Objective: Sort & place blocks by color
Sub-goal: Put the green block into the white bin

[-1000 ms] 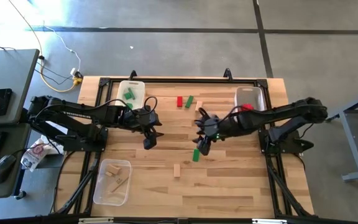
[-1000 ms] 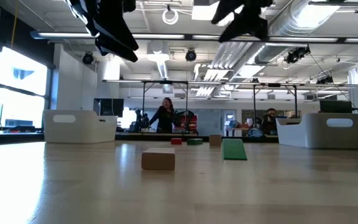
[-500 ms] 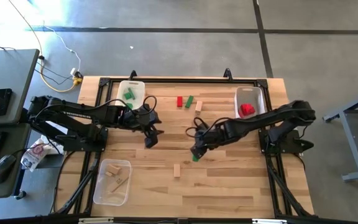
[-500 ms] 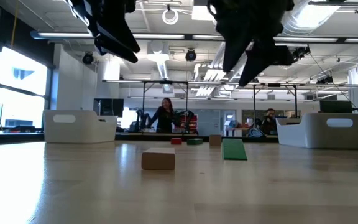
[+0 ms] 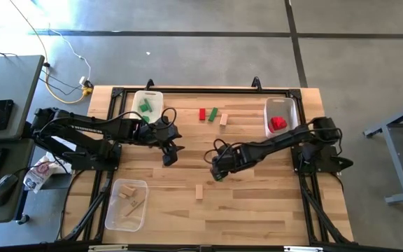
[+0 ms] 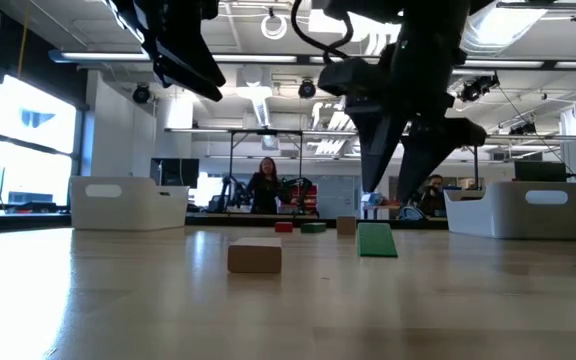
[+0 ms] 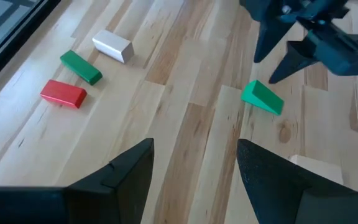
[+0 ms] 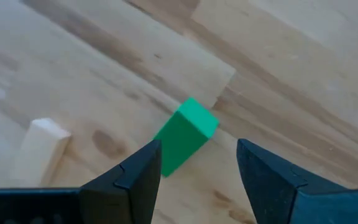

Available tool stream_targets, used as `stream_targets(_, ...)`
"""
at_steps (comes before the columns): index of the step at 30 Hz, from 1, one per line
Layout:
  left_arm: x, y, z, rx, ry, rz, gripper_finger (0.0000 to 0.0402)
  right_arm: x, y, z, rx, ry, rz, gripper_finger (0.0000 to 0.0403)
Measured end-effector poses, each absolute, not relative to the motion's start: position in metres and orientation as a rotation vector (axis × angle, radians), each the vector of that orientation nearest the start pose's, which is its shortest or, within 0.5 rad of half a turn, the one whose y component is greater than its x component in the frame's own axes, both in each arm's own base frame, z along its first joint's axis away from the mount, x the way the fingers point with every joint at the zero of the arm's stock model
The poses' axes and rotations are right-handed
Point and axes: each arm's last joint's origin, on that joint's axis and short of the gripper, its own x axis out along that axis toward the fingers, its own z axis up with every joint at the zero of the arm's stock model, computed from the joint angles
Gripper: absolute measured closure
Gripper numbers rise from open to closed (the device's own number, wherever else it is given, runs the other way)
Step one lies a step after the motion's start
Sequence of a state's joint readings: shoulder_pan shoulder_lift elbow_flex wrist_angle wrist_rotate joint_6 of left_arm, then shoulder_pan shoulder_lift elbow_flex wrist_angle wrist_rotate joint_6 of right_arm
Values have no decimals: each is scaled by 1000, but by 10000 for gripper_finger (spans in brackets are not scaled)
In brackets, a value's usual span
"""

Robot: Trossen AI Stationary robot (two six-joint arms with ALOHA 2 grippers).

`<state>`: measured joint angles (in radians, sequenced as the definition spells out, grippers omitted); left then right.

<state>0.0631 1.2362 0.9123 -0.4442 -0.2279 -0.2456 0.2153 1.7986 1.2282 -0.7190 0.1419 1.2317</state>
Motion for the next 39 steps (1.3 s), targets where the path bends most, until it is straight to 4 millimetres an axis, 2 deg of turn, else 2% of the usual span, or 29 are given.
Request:
stream_targets(8, 253, 23, 265, -156, 732, 364, 186, 341, 69, 175, 823, 1071, -784, 208)
stream_targets(16, 253, 23, 265, -157, 733, 364, 186, 343, 69, 176, 833, 1030, -805, 208)
stream_targets(34, 253, 23, 265, -156, 733, 364, 186, 339, 93, 177, 918, 885, -891, 208)
stream_targets(39, 255, 23, 261, -154, 752, 364, 186, 342, 96, 166, 928, 902, -912, 208)
